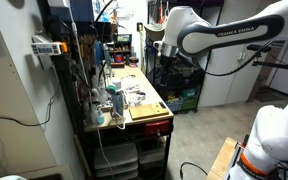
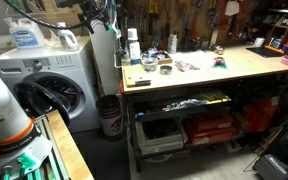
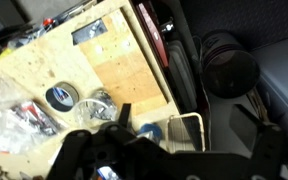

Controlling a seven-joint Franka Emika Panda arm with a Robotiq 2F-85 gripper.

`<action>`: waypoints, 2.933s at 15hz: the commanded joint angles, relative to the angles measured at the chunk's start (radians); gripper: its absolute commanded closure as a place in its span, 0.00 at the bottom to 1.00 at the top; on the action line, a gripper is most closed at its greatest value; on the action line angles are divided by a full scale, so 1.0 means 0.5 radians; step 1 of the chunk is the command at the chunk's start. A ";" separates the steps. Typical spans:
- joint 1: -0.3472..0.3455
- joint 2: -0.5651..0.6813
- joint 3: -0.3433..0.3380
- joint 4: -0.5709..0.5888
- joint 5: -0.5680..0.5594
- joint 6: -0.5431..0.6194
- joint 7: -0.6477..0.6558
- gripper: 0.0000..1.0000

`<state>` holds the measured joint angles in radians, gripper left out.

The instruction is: Remove the white and green brush from the wall tools hanger and put it on board on the counter top

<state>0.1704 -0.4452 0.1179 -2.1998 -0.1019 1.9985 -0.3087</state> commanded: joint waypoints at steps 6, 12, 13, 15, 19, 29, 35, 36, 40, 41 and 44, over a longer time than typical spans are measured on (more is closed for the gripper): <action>0.127 0.505 0.113 0.458 -0.109 0.329 -0.319 0.00; 0.116 0.511 0.123 0.461 -0.077 0.319 -0.294 0.00; 0.116 0.511 0.123 0.464 -0.077 0.319 -0.295 0.00; 0.117 0.513 0.116 0.462 -0.005 0.388 -0.228 0.00; 0.122 0.511 0.102 0.434 0.103 0.678 -0.207 0.00; 0.126 0.612 0.105 0.451 0.203 1.102 -0.212 0.00; 0.125 0.662 0.101 0.481 0.289 1.211 -0.227 0.07; 0.126 0.669 0.101 0.485 0.298 1.231 -0.231 0.07; 0.122 0.691 0.106 0.495 0.281 1.284 -0.216 0.19; 0.117 0.696 0.107 0.498 0.267 1.299 -0.204 0.21; 0.120 0.719 0.108 0.510 0.284 1.337 -0.205 0.23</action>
<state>0.2278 -0.1065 0.1745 -1.9620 0.0233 2.6464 -0.4128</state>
